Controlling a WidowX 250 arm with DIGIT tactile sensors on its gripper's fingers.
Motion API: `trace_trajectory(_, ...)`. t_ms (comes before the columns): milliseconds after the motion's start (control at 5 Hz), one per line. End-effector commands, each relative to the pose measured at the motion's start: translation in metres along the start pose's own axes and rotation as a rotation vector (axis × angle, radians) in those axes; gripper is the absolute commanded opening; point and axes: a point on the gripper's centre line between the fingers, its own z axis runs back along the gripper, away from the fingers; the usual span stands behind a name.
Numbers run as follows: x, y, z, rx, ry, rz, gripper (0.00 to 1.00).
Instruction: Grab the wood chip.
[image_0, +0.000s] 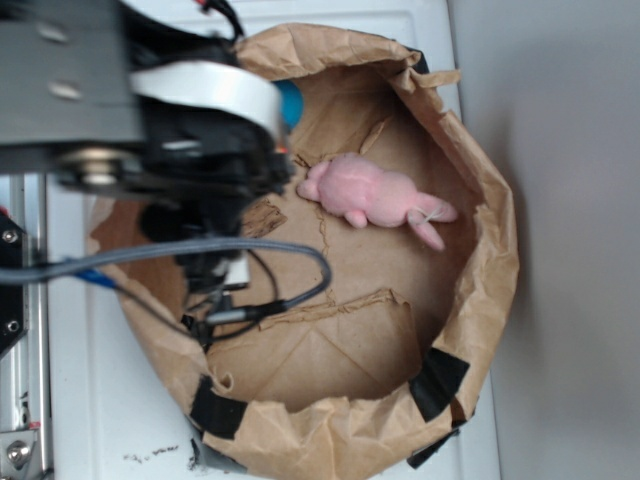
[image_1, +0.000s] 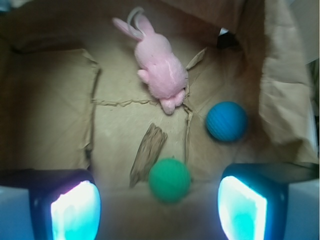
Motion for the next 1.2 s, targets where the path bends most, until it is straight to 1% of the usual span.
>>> trace_trajectory(0, 0.022, 0.008, -0.022, 0.028, -0.086, 0.079, 1.0)
trace_trajectory(200, 0.02, 0.006, -0.034, -0.026, -0.131, 0.077, 1.0)
trace_trajectory(400, 0.018, 0.004, -0.048, -0.034, -0.103, 0.129, 1.0)
trace_trajectory(600, 0.012, -0.007, -0.06, -0.037, -0.077, 0.121, 1.0)
trace_trajectory(1000, 0.022, -0.016, -0.088, -0.019, -0.069, 0.083, 1.0)
